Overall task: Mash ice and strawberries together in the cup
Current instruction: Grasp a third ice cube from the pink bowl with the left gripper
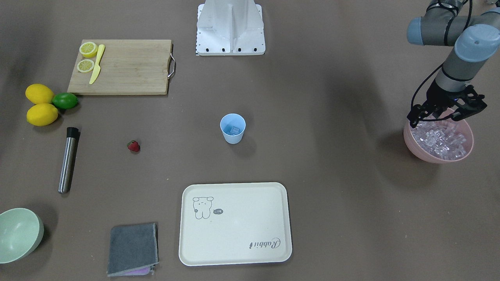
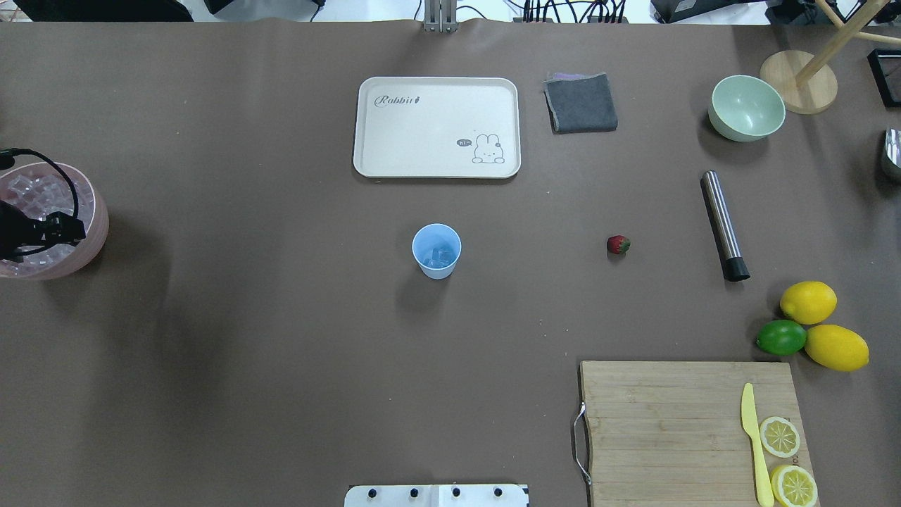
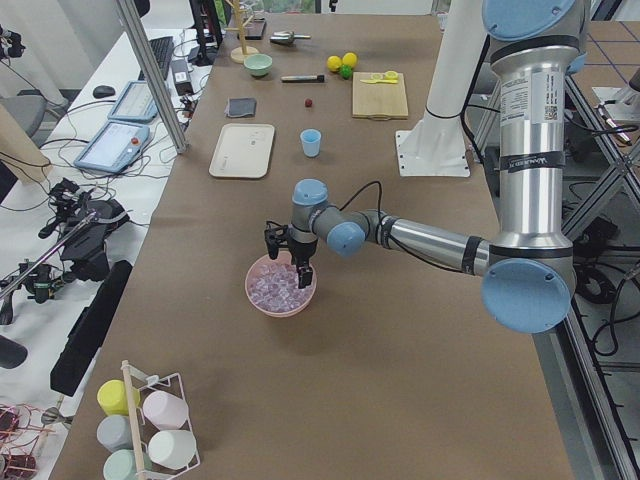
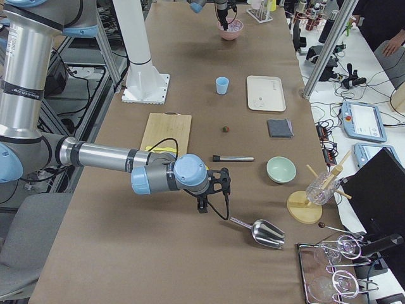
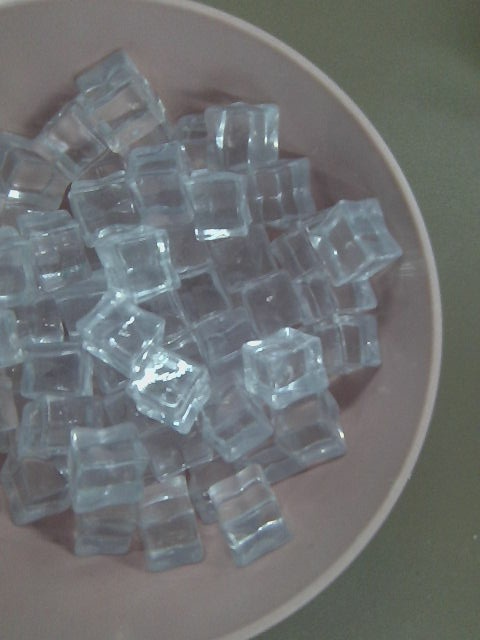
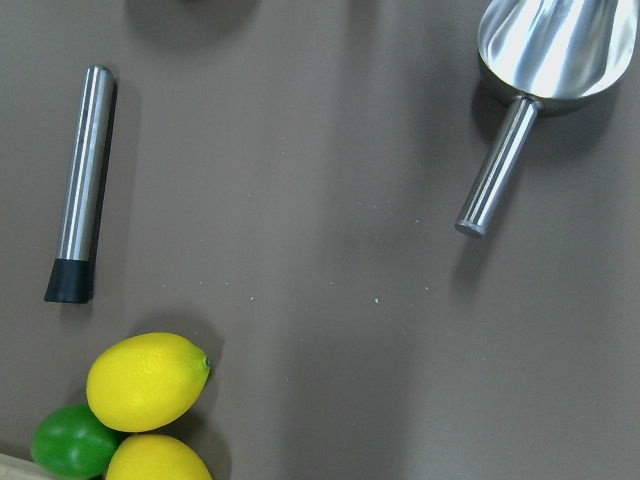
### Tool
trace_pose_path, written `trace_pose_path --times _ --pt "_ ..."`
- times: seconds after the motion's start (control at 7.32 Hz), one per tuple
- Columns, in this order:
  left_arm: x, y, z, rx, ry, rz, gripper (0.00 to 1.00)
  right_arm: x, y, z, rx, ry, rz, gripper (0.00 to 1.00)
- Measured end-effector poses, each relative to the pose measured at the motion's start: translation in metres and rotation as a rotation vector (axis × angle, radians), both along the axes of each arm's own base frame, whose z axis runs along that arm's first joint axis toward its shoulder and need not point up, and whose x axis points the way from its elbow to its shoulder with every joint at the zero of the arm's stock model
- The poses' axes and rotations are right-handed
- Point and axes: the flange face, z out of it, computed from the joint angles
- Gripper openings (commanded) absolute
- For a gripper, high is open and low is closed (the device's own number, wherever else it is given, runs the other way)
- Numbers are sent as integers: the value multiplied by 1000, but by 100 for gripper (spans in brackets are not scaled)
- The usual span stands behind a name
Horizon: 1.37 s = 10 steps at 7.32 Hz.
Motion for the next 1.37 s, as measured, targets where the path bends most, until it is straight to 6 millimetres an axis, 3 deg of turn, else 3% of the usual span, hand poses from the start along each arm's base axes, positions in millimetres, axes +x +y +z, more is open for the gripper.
trace_pose_path --times 0.14,0.27,0.68,0.96,1.23,1.37 --pt "1 0 1 0 -2 3 14 0 0 0 -1 0 0 100" --pt "1 0 1 3 -3 8 0 0 0 0 -2 0 0 100" --pt "-5 -4 -1 34 -16 55 0 0 1 1 -4 -1 0 100" --pt "-29 -18 -10 53 -33 74 0 0 1 1 -4 -1 0 100" --pt "-48 -31 -44 68 -12 86 0 0 2 1 -4 -1 0 100" --pt "-47 -39 -81 80 19 89 0 0 1 0 -2 -2 0 100"
